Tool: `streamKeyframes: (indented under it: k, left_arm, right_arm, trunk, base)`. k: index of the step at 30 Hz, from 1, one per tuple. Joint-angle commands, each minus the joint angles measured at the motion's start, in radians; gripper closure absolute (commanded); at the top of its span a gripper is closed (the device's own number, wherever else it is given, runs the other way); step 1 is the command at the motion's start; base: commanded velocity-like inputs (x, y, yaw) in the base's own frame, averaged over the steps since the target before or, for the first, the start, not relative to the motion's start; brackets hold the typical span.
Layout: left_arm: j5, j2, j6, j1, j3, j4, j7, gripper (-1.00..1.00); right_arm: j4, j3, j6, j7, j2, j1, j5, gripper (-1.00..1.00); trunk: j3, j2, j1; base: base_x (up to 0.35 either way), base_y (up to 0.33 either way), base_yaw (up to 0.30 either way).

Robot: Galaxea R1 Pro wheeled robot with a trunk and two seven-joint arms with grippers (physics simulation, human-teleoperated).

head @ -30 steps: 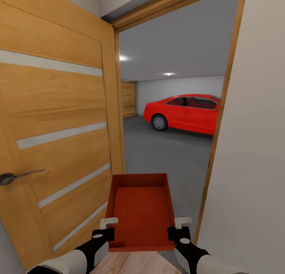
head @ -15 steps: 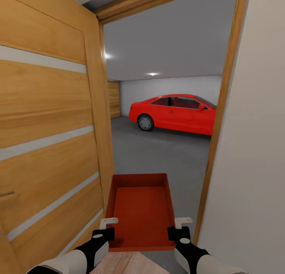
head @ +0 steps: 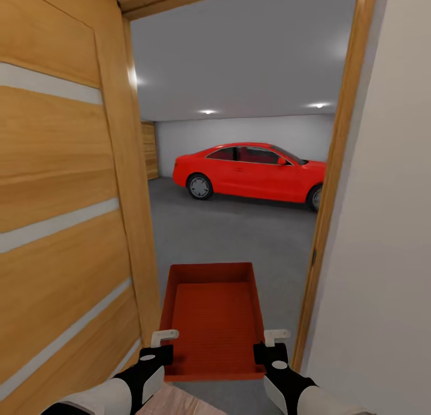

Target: Move the two storage containers from the living room to the garage. In the garage, place one container on the floor and stack the other container on top of it (either order is fine).

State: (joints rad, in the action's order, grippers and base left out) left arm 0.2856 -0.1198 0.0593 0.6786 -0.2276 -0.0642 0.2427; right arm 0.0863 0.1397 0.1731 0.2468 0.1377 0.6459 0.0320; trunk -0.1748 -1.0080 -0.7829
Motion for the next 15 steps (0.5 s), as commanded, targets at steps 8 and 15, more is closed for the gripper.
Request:
streamKeyframes:
  k: [8,15]
  left_arm:
    - [-0.003,0.023,0.022,0.001,0.043,-0.005,0.001,1.00]
    - [-0.003,0.023,0.022,0.001,0.043,-0.005,0.001,1.00]
  right_arm:
    - [-0.003,-0.046,-0.001,-0.004,0.000,0.001,0.009,1.00]
    - [-0.003,-0.046,-0.001,-0.004,0.000,0.001,0.009,1.00]
  trunk:
    - [-0.001,-0.001,-0.001]
    - [-0.001,-0.001,-0.001]
  base:
    - [0.247,0.225,-0.255]
    - [0.247,0.225,-0.255]
